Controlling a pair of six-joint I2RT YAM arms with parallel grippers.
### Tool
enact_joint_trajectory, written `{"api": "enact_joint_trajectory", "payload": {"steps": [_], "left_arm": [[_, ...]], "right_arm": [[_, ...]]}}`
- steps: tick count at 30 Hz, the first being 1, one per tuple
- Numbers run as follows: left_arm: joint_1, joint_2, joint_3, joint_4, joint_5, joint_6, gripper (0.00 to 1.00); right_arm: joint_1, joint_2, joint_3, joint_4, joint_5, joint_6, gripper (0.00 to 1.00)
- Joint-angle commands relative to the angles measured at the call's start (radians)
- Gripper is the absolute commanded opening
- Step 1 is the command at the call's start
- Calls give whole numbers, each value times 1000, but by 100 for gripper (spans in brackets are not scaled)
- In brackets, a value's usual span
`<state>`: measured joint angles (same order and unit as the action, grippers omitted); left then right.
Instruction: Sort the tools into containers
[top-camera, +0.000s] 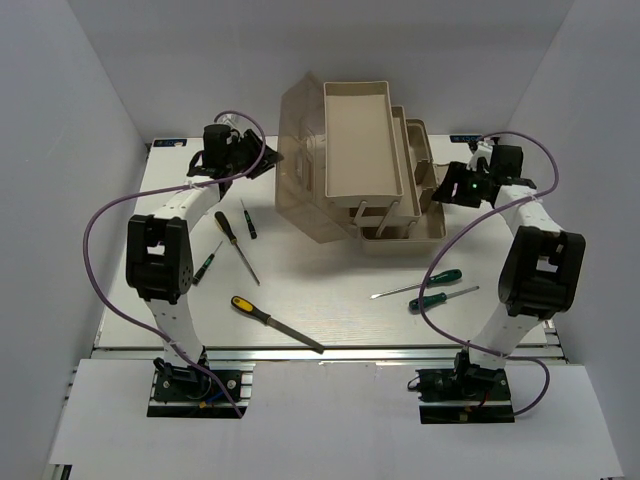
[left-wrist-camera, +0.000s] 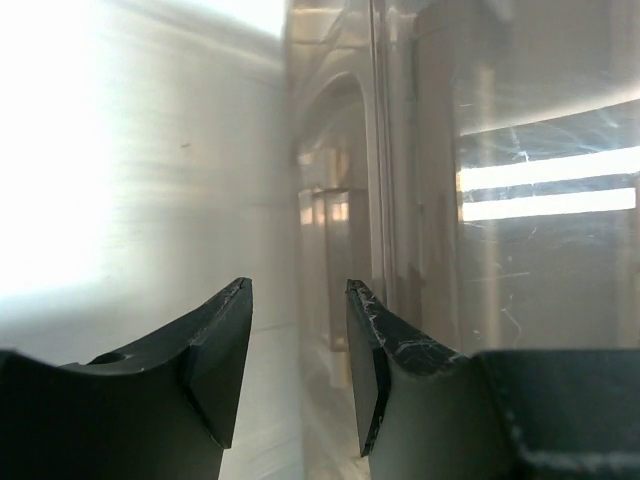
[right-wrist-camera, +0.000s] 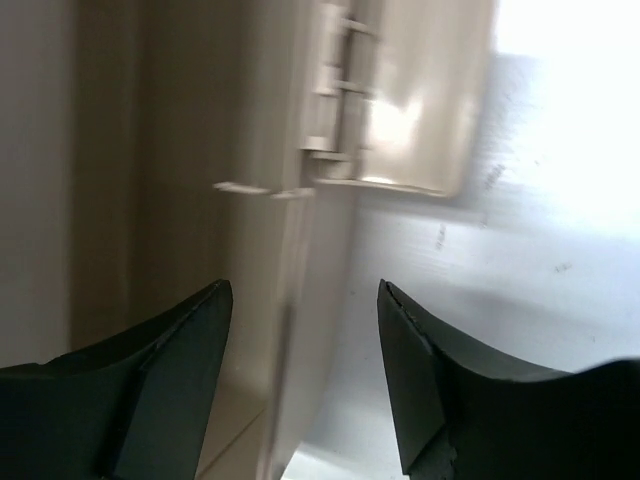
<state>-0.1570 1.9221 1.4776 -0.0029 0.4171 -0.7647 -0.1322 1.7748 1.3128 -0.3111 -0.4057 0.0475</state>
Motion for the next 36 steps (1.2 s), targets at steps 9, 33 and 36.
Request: {"api": "enact_joint_trajectory", "payload": {"steps": [9, 33, 36], "left_arm": [[8, -150, -36, -138, -57, 142, 51], [42, -608, -256, -252, -238, 151, 68], [43, -727, -328, -264, -282, 137, 94]], "right_arm": [[-124, -158, 108, -117, -522, -334, 72], [-116, -475, -351, -743, -233, -1960, 72], [-92, -419, -341, -706, -208, -1960, 72]]}}
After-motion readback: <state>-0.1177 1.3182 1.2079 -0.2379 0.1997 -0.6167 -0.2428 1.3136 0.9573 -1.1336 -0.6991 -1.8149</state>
